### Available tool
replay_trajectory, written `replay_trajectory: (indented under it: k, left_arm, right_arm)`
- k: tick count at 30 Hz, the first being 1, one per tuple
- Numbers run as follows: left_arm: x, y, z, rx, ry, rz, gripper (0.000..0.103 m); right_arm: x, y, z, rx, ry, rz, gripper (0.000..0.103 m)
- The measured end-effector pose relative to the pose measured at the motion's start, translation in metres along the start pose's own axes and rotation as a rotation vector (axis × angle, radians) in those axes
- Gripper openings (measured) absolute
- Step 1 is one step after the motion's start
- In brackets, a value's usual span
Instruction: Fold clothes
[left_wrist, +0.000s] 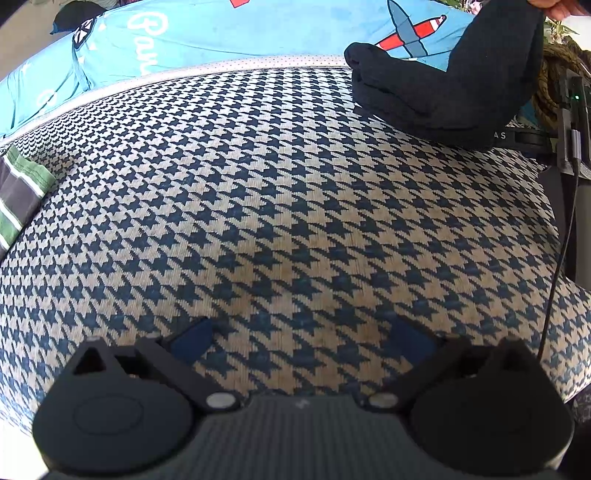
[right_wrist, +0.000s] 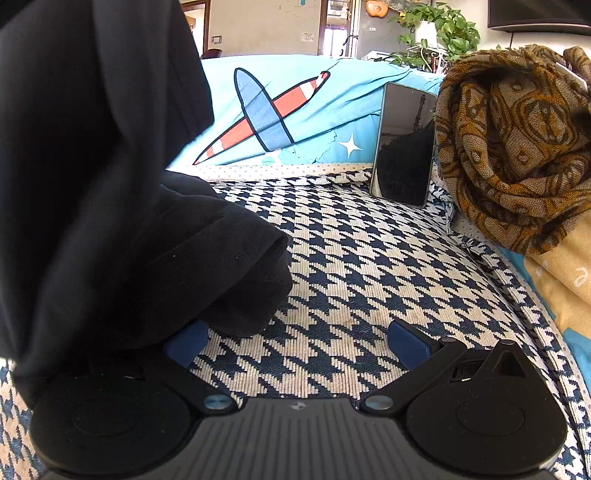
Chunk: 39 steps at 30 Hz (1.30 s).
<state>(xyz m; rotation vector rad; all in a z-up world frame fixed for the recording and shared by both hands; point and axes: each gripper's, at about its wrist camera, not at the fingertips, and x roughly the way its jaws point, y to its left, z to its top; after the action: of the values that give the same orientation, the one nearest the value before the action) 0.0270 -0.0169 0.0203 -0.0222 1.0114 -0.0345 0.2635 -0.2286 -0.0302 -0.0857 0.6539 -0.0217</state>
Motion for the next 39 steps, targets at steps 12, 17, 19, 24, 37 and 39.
replay_trajectory:
  k: [12,17,19,24,37,39]
  left_arm:
    - [-0.001,-0.001,-0.003,-0.028,0.001,0.002,0.103]
    - [0.001,0.002,-0.002,-0.032,0.003,0.01,0.103]
    - [0.002,0.002,-0.002,-0.027,0.003,0.011,0.103]
    - [0.003,0.002,-0.001,-0.021,0.002,0.012,0.103]
    - [0.002,0.003,0.003,-0.067,-0.034,0.033,0.103]
    - [0.001,0.003,0.004,-0.069,-0.04,0.034,0.103]
  right_arm:
    - [0.0,-0.001,0.0,0.0,-0.001,-0.003,0.103]
    - [0.0,-0.003,-0.001,0.0,-0.002,-0.004,0.103]
    - [0.0,-0.004,-0.001,0.0,-0.002,-0.004,0.103]
    - [0.0,-0.006,-0.002,0.002,-0.002,-0.004,0.103]
    - [0.001,-0.013,-0.006,0.003,-0.003,-0.005,0.103]
    - [0.001,-0.006,-0.009,0.004,-0.003,-0.005,0.103]
